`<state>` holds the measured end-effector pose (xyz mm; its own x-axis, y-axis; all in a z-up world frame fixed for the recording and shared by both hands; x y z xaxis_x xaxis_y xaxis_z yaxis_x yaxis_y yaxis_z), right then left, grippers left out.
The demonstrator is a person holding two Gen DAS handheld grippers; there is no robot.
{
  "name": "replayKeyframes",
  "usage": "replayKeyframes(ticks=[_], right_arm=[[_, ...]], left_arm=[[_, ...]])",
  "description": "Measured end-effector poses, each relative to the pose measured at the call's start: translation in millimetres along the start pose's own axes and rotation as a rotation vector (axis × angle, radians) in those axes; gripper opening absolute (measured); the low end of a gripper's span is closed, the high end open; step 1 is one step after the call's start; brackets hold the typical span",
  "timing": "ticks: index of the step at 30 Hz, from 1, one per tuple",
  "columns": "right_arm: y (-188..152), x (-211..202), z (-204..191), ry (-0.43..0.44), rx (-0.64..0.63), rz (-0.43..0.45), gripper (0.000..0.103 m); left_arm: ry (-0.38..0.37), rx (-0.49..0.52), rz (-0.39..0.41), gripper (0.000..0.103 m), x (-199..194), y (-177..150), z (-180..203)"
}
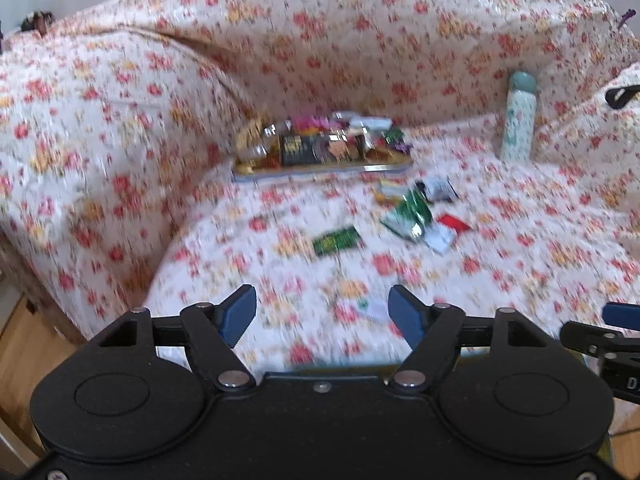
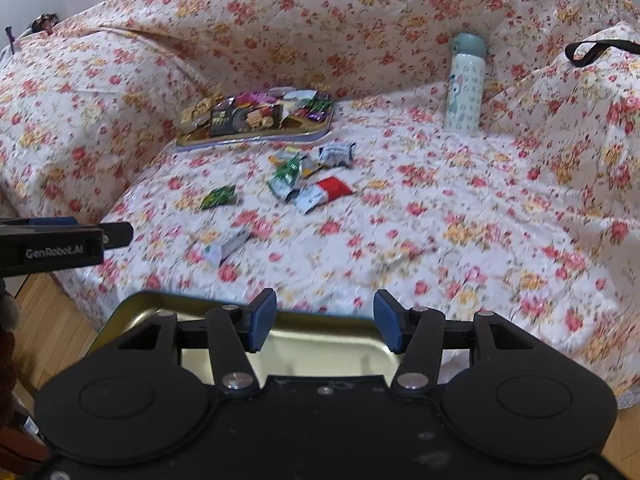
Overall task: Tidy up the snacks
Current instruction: 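Move both tools back toward the white packets on the sofa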
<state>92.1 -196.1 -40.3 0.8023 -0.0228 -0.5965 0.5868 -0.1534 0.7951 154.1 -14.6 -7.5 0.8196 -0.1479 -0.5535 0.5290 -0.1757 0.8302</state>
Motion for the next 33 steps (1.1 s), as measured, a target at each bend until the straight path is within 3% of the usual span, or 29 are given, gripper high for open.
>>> replayKeyframes(ticks=[3, 6, 20, 24, 33], right_arm=[[9, 7, 4, -0.015, 0.0, 0.005, 0.064], [15, 15, 8, -0.03, 0.003, -0.001, 0.067], [19, 84, 21, -0.065, 0.031, -0.12, 0.068], [16, 102, 22, -0.069, 0.038, -0.157, 0.068], [9, 139, 25, -0.09, 0.051, -0.219, 0.068]], left_arm=[[0.015, -0.008, 0.01, 0.078, 11, 8, -3], [-0.012, -0.004, -0.033, 0.078, 26, 9, -3], [-0.063, 0.012, -0.155, 0.077, 91, -5, 1], [-0.112, 0.007, -0.187, 0.076, 101, -13, 5], [-0.195, 0.112, -0.219, 0.076, 114, -28, 37]])
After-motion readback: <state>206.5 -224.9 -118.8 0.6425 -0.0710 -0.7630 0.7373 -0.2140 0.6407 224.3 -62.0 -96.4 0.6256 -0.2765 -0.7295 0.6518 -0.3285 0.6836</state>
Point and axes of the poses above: each gripper's, at about its wrist camera, not at the fingertips, and x roughly the way its jaws point, z to its right, y to its top, the point moved 8 cm from there along x, roughly the way its jaws point, and after that the axes turned 6 degrees about z, right-handed, at the moved point
